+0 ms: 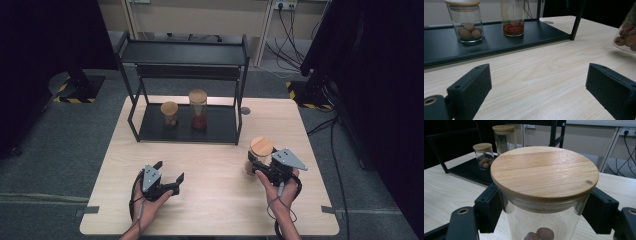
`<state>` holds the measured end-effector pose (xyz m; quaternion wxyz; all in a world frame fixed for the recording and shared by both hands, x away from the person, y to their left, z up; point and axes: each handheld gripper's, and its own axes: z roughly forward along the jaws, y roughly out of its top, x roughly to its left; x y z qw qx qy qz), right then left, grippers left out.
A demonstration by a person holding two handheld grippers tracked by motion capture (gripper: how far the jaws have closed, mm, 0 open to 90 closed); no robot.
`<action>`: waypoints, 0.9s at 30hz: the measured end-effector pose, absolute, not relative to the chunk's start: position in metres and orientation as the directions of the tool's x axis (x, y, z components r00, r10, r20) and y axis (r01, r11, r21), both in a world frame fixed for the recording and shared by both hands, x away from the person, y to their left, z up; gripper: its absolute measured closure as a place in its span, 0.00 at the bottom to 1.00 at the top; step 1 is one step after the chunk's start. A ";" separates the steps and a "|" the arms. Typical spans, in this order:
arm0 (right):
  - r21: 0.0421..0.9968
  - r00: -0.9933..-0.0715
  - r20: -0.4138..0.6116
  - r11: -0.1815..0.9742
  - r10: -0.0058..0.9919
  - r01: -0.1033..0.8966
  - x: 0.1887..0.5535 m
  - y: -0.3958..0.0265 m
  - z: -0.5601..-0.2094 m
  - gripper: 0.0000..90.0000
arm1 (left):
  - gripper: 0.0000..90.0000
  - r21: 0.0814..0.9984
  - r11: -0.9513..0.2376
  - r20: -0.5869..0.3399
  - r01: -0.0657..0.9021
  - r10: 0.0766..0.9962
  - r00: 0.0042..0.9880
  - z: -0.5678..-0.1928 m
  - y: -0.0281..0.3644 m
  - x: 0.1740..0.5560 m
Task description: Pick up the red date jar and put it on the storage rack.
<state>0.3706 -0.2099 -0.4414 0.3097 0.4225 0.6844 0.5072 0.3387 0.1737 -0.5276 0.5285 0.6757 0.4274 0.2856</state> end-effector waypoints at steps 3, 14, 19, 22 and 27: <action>0.957 -0.454 0.007 0.126 0.891 0.262 0.373 -0.208 -0.439 0.28 | 0.06 0.958 -0.077 -0.065 0.275 0.879 0.472 -0.528 0.174 0.339; 0.959 -0.463 0.004 0.128 0.886 0.253 0.378 -0.200 -0.434 0.28 | 0.06 0.958 -0.080 -0.062 0.275 0.879 0.472 -0.528 0.173 0.339; 0.960 -0.472 0.008 0.126 0.882 0.251 0.381 -0.193 -0.433 0.28 | 0.06 0.958 -0.080 -0.062 0.274 0.879 0.472 -0.528 0.173 0.339; 0.960 -0.476 0.008 0.126 0.879 0.250 0.384 -0.189 -0.432 0.28 | 0.06 0.959 -0.080 -0.061 0.273 0.879 0.473 -0.528 0.173 0.338; 0.961 -0.482 0.007 0.128 0.876 0.247 0.388 -0.184 -0.430 0.28 | 0.07 0.959 -0.082 -0.059 0.272 0.879 0.473 -0.528 0.173 0.338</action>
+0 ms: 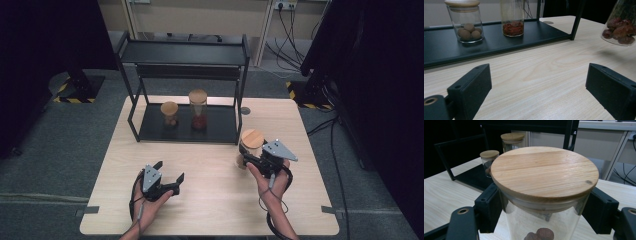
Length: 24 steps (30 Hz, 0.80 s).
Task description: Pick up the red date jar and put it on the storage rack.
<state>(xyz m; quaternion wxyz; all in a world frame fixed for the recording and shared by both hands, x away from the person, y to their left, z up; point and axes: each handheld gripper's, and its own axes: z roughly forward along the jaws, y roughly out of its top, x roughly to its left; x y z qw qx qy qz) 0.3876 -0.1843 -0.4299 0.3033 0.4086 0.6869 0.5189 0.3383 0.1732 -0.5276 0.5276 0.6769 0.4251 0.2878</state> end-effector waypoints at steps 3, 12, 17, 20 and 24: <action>0.961 -0.484 0.009 0.126 0.875 0.246 0.390 -0.182 -0.429 0.28 | 0.07 0.959 -0.082 -0.059 0.271 0.879 0.473 -0.528 0.173 0.338; 0.962 -0.486 0.011 0.124 0.874 0.244 0.395 -0.177 -0.427 0.28 | 0.07 0.958 -0.083 -0.059 0.273 0.879 0.473 -0.528 0.173 0.338; 0.962 -0.489 0.010 0.125 0.872 0.243 0.398 -0.173 -0.426 0.28 | 0.07 0.958 -0.083 -0.059 0.273 0.879 0.473 -0.528 0.173 0.338; 0.962 -0.490 0.008 0.126 0.872 0.241 0.400 -0.171 -0.425 0.28 | 0.07 0.958 -0.083 -0.059 0.274 0.879 0.473 -0.528 0.173 0.339; 0.962 -0.491 -0.007 0.139 0.871 0.233 0.403 -0.166 -0.423 0.28 | 0.07 0.958 -0.081 -0.060 0.274 0.879 0.473 -0.528 0.173 0.339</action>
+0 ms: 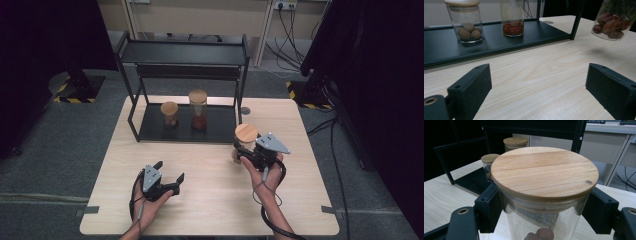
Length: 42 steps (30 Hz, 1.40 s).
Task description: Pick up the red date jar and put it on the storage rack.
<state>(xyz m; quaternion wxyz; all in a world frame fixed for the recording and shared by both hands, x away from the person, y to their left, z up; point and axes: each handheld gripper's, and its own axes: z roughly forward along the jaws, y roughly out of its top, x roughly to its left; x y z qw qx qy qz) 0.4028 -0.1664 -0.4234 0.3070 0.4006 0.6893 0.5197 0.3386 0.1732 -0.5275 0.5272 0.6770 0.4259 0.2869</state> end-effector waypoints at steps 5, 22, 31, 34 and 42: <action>0.963 -0.498 -0.001 0.135 0.867 0.233 0.407 -0.162 -0.421 0.28 | 0.07 0.958 -0.082 -0.060 0.274 0.879 0.473 -0.528 0.173 0.338; 0.962 -0.506 0.009 0.130 0.863 0.239 0.423 -0.149 -0.416 0.28 | 0.07 0.958 -0.081 -0.061 0.274 0.879 0.473 -0.528 0.173 0.339; 0.963 -0.505 0.015 0.123 0.863 0.238 0.431 -0.143 -0.413 0.28 | 0.07 0.959 -0.083 -0.059 0.272 0.878 0.474 -0.528 0.173 0.338; 0.964 -0.504 0.016 0.121 0.863 0.239 0.433 -0.142 -0.411 0.28 | 0.07 0.958 -0.085 -0.058 0.273 0.878 0.475 -0.528 0.173 0.338; 0.965 -0.502 0.021 0.114 0.865 0.237 0.440 -0.138 -0.407 0.28 | 0.07 0.958 -0.084 -0.058 0.272 0.878 0.475 -0.528 0.173 0.338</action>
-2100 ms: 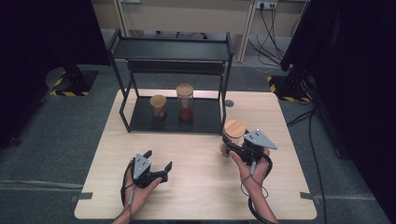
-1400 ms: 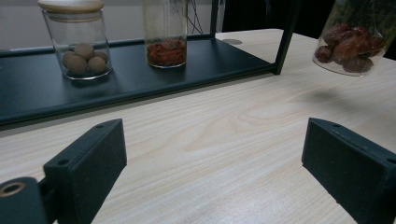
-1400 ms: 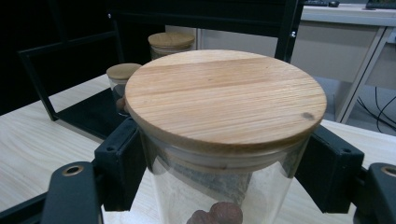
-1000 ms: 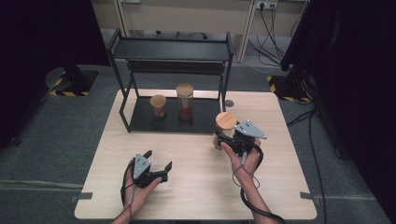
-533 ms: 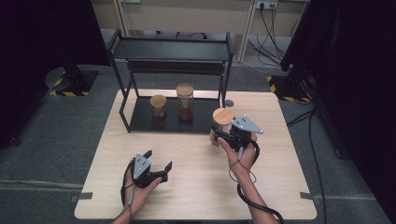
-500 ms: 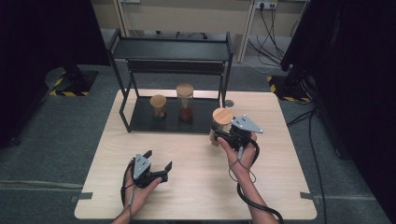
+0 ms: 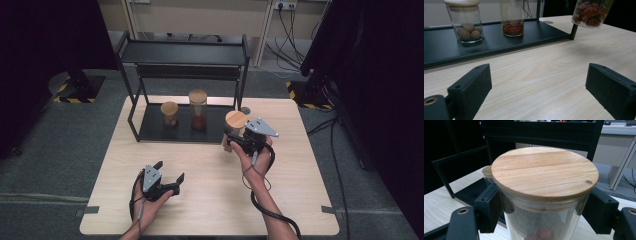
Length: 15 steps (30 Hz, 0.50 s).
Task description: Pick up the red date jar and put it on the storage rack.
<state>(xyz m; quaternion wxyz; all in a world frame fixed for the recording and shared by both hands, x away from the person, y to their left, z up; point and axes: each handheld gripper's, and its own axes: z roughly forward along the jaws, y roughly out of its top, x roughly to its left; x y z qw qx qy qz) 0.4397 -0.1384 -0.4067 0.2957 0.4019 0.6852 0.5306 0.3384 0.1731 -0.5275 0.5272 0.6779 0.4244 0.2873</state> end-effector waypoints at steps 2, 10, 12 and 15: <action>0.965 -0.503 0.021 0.114 0.864 0.236 0.441 -0.138 -0.406 0.28 | 0.07 0.958 -0.084 -0.058 0.272 0.878 0.475 -0.528 0.173 0.338; 0.965 -0.505 0.020 0.116 0.863 0.236 0.448 -0.132 -0.403 0.28 | 0.07 0.959 -0.084 -0.058 0.272 0.878 0.475 -0.528 0.173 0.338; 0.964 -0.504 0.020 0.116 0.863 0.238 0.450 -0.130 -0.402 0.28 | 0.07 0.959 -0.085 -0.056 0.270 0.878 0.475 -0.528 0.173 0.338; 0.964 -0.505 0.020 0.118 0.863 0.240 0.453 -0.128 -0.401 0.28 | 0.07 0.959 -0.086 -0.055 0.270 0.878 0.476 -0.528 0.173 0.338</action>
